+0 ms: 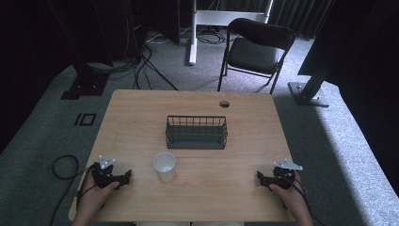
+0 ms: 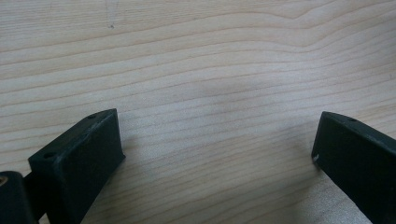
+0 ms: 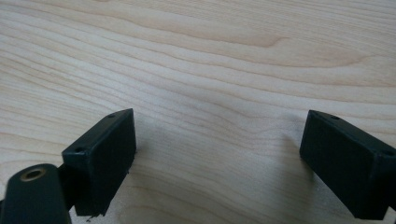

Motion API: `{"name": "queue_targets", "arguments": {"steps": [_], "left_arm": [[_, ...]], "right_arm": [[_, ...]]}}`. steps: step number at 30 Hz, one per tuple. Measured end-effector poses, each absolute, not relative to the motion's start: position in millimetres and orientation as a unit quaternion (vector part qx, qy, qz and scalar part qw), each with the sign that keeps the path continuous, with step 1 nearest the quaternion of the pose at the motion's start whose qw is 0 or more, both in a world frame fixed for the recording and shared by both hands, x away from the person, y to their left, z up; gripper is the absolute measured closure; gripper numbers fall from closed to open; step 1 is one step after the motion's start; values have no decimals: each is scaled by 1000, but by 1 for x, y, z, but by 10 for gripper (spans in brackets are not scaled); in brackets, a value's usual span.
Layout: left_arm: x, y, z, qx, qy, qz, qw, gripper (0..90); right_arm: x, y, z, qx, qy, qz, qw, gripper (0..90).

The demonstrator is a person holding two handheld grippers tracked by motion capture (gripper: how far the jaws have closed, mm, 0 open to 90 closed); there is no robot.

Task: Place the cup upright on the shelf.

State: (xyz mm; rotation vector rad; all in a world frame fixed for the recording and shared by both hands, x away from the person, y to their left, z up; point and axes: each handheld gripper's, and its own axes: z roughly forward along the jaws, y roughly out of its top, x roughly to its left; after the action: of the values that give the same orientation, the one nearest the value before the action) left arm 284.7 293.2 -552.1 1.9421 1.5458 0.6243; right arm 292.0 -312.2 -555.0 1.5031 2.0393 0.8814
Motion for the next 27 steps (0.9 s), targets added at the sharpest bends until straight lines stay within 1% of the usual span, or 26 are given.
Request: {"name": "queue_targets", "arguments": {"steps": [8, 11, 15, 27], "left_arm": [[285, 293, -552, 729, 575, 233, 289, 21], [285, 293, -552, 730, 574, 232, 289, 21], [285, 293, -552, 732, 572, 231, 290, 21], [285, 293, -552, 732, 572, 231, 290, 21]], "right_arm": [[292, -312, -555, 547, 740, 319, 229, 104], [293, -312, -555, 546, 738, 323, 229, 125], [293, -312, -554, 546, 735, 332, 226, 126], [296, -297, -544, 522, 746, 346, 227, 124]]}}
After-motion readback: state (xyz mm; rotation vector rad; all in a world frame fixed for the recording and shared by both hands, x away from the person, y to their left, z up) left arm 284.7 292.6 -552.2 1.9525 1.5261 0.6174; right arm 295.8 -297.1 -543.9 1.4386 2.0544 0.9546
